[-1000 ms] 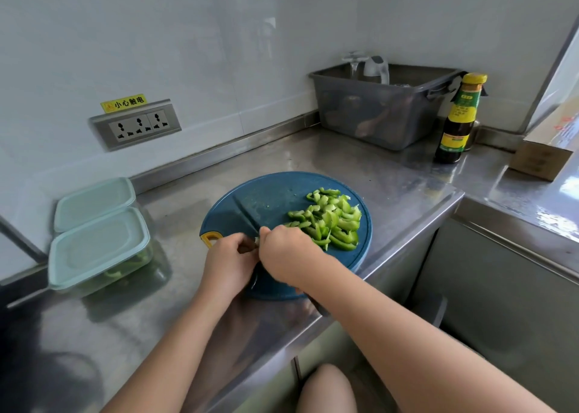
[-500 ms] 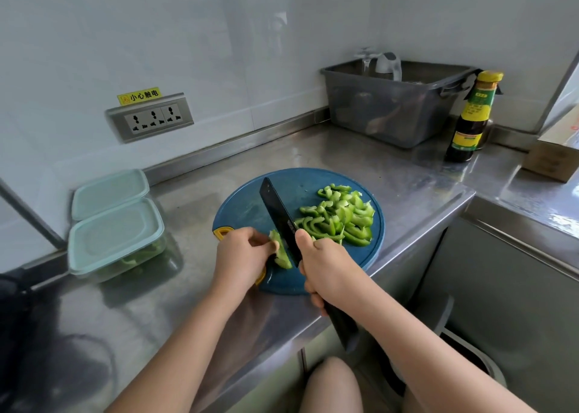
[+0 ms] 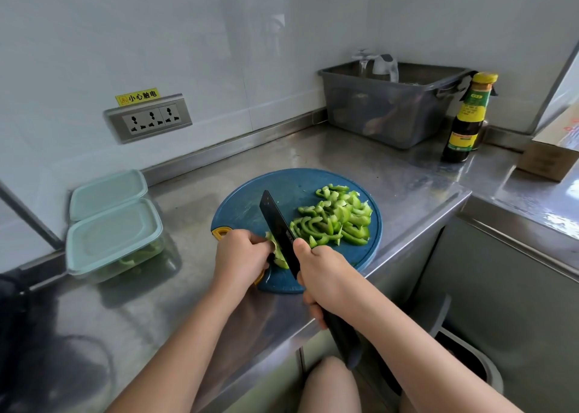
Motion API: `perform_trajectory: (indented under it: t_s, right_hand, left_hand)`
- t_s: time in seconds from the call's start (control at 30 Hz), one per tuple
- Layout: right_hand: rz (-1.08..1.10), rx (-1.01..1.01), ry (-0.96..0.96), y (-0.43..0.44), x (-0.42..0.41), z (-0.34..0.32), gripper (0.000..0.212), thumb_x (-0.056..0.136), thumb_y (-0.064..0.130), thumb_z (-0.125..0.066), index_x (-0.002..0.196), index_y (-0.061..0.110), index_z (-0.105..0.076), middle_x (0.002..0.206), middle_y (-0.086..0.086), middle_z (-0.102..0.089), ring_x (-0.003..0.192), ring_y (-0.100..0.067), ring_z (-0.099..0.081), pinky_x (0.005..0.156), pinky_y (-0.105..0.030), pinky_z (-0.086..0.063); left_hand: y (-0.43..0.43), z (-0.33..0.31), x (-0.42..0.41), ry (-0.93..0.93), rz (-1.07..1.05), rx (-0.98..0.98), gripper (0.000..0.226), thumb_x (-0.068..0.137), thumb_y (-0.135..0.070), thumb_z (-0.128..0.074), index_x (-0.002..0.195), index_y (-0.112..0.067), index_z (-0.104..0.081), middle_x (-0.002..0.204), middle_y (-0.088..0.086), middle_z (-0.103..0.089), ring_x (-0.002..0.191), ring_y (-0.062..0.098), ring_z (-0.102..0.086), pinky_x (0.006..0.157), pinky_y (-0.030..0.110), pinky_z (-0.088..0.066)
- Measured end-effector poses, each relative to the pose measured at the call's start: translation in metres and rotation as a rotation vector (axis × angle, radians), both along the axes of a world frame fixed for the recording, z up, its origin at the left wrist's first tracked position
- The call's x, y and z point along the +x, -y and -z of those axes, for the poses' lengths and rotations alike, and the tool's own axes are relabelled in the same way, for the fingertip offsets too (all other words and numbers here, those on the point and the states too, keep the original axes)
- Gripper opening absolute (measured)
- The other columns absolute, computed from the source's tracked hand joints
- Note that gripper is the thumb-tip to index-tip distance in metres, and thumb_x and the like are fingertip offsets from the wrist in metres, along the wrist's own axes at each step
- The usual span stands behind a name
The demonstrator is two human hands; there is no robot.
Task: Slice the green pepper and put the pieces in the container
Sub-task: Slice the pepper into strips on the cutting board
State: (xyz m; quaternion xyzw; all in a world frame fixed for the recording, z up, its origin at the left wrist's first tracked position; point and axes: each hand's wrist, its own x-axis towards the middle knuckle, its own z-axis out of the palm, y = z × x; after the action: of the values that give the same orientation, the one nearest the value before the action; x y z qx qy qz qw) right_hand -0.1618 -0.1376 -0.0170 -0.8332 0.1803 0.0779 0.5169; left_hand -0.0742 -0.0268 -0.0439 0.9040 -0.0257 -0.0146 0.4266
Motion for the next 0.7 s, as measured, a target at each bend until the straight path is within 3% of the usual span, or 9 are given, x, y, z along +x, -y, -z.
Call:
perform_trajectory:
  t_s: [0.13,0.27,0.33,0.4,0.57,0.7]
  right_hand:
    - [-0.034,-0.008,-0.004,-0.009,-0.003,0.000,0.037,0.100,0.023,-0.016,0.067,0.018,-0.033,0.065,-0.018,-0.049,0.051,-0.031,-0.052,0.055,-0.046,-0.054]
    - [-0.030,-0.082,0.008,-0.015,-0.007,-0.001,0.046,0.100,0.041,-0.020,0.063,0.017,-0.035,0.065,-0.009,-0.048,0.051,-0.028,-0.052,0.054,-0.029,-0.048]
    - [-0.020,-0.174,0.001,-0.021,-0.007,-0.003,0.048,0.101,0.043,-0.020,0.065,0.014,-0.036,0.082,-0.015,-0.055,0.079,-0.037,-0.062,0.070,-0.036,-0.052]
    - [-0.020,-0.267,0.014,-0.027,-0.007,-0.002,0.048,0.101,0.042,-0.020,0.064,0.015,-0.034,0.098,-0.017,-0.058,0.101,-0.037,-0.058,0.082,-0.037,-0.046]
    - [-0.091,-0.373,0.003,-0.032,-0.003,0.002,0.047,0.102,0.040,-0.018,0.063,0.018,-0.030,0.068,-0.003,-0.038,0.098,-0.034,-0.057,0.072,-0.032,-0.037]
    - [-0.137,-0.405,-0.033,-0.027,0.004,0.004,0.040,0.102,0.033,-0.018,0.081,0.012,-0.045,0.077,-0.007,-0.045,0.092,-0.034,-0.054,0.065,-0.032,-0.043]
  left_hand:
    - [-0.001,0.000,0.000,0.013,0.005,0.023,0.028,0.080,-0.019,-0.064,0.054,-0.010,-0.062,0.052,0.004,-0.060,0.055,0.017,-0.056,0.051,0.026,-0.040]
    - [-0.002,0.002,0.004,-0.026,0.012,0.013,0.021,0.080,-0.017,-0.063,0.064,-0.003,-0.064,0.057,0.010,-0.060,0.060,0.026,-0.057,0.057,0.030,-0.043]
    - [-0.002,0.003,0.006,-0.025,0.017,0.028,0.016,0.081,-0.015,-0.061,0.072,-0.002,-0.064,0.060,0.008,-0.058,0.061,0.024,-0.055,0.053,0.027,-0.039]
    - [-0.003,0.003,0.007,-0.020,0.030,0.055,0.012,0.083,-0.011,-0.056,0.076,-0.003,-0.063,0.064,0.007,-0.057,0.064,0.024,-0.054,0.051,0.026,-0.035]
    - [-0.005,0.003,0.012,-0.038,0.071,0.081,0.011,0.081,-0.006,-0.050,0.079,-0.009,-0.060,0.072,0.009,-0.060,0.074,0.029,-0.057,0.059,0.028,-0.038]
    - [-0.006,0.002,0.014,-0.065,0.105,0.085,0.011,0.080,-0.006,-0.048,0.080,-0.011,-0.058,0.075,0.010,-0.060,0.072,0.026,-0.058,0.056,0.027,-0.039]
